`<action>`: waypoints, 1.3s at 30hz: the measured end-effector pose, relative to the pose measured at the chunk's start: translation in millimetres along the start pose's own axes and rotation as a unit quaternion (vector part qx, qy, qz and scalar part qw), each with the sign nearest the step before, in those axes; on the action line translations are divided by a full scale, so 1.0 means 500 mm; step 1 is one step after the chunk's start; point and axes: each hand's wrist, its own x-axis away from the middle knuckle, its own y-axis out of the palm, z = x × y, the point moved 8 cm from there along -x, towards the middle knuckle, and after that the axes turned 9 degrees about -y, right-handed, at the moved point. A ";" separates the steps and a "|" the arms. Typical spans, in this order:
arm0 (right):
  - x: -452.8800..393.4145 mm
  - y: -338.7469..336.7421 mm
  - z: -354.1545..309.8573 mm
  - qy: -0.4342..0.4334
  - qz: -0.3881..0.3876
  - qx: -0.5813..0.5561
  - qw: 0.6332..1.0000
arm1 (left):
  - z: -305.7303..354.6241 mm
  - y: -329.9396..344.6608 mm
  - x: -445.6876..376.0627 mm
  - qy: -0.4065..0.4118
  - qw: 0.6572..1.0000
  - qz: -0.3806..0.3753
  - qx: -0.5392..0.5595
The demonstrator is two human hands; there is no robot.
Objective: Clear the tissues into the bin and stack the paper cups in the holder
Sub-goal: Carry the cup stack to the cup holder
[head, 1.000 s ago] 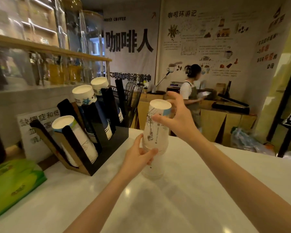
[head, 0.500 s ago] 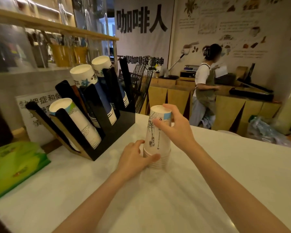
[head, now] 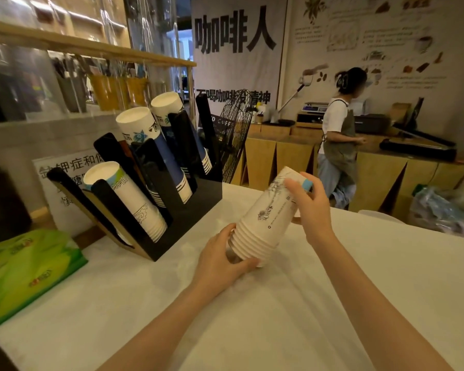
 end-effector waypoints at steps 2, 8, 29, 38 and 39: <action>0.003 -0.007 0.036 0.076 0.030 -0.064 0.995 | -0.001 -0.028 -0.002 -0.003 0.999 0.037 0.005; 0.039 0.065 0.082 0.238 0.023 -0.302 0.923 | 0.078 -0.165 0.014 0.058 0.988 0.144 0.007; 0.029 0.414 -0.374 -0.089 -0.233 -0.255 0.934 | 0.132 -0.570 0.084 0.098 0.951 0.277 -0.099; 0.115 0.517 -0.391 -0.259 -0.295 -0.076 0.916 | 0.044 -0.562 0.048 -0.041 0.977 0.207 -0.023; 0.119 0.525 -0.381 -0.260 -0.304 -0.066 0.914 | 0.039 -0.562 0.044 -0.052 0.977 0.205 -0.020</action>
